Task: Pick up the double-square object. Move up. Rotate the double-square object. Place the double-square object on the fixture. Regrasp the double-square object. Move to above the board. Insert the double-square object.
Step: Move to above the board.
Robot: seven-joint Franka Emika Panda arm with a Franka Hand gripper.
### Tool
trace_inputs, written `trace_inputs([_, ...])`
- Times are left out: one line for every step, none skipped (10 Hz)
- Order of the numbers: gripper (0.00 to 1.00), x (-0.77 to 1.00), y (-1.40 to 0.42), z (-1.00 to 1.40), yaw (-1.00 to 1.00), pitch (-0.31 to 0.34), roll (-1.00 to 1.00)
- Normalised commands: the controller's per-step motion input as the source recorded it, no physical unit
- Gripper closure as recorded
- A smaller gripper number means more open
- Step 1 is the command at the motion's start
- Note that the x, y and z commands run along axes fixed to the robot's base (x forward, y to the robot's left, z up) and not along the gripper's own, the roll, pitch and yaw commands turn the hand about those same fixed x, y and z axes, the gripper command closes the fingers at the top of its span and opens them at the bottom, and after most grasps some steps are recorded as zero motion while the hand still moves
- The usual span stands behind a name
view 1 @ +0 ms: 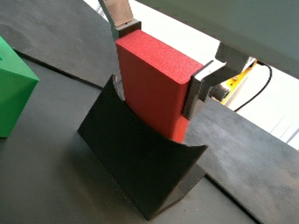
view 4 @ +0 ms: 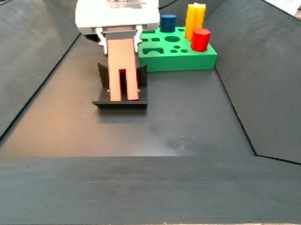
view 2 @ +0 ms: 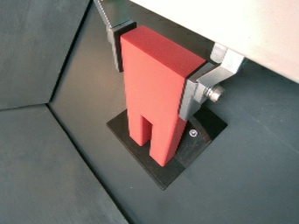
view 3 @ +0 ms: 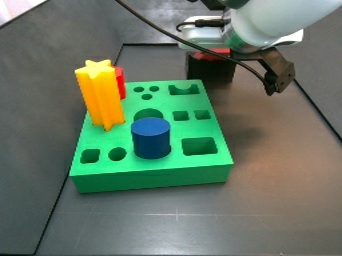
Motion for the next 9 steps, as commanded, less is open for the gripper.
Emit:
trace_inputs([1.00, -0.19, -0.16, 1.00, -0.24, -0.032, 0.07])
trace_inputs([1.00, -0.19, -0.16, 1.00, -0.23, -0.034, 0.06])
trace_inputs([1.00, -0.19, -0.15, 1.00, -0.21, -0.029, 0.04])
trace_inputs([1.00, -0.18, -0.13, 1.00, -0.18, 0.009, 0.02])
trace_inputs([1.00, -0.18, -0.13, 1.00, -0.16, 0.047, 0.02])
trace_inputs([1.00, -0.17, -0.12, 1.00, -0.13, 0.088, 0.02])
trace_inputs([1.00, -0.16, -0.12, 1.00, -0.09, 0.132, 0.01])
trace_inputs([1.00, -0.16, -0.11, 1.00, -0.05, 0.154, -0.01])
trace_inputs([1.00, -0.15, -0.11, 1.00, -0.01, 0.165, -0.02])
